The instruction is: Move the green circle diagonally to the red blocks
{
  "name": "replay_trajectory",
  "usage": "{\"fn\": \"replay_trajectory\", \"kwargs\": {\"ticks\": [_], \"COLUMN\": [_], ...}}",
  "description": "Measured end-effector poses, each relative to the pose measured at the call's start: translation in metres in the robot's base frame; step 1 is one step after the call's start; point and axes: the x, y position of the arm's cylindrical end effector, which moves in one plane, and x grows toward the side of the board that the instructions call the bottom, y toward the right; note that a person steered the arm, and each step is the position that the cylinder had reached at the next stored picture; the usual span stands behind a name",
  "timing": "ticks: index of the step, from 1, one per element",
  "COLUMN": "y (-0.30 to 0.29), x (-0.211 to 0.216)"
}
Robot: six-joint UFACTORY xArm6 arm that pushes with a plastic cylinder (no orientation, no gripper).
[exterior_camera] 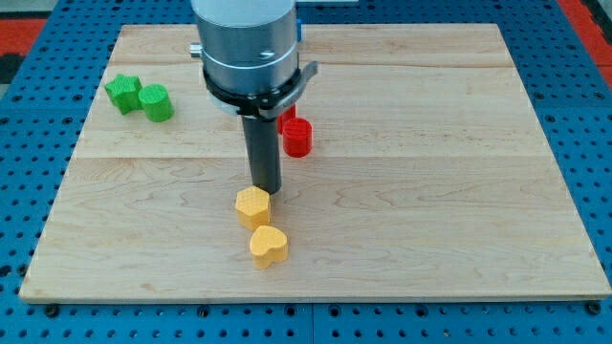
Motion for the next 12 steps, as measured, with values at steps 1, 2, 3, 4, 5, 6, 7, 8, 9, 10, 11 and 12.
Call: {"fn": "replay_trajectory", "kwargs": {"ticks": [1,2,3,4,5,6,7,8,9,10,11,12], "y": [-0.006,0.006,0.021,0.033,0.035,0.035,0.035,0.035,0.037,0.038,0.038,0.038], "x": [0.001,0.015,0.022,0.021,0.021,0.02,0.017,0.016,0.014,0.008,-0.004,-0.013]}}
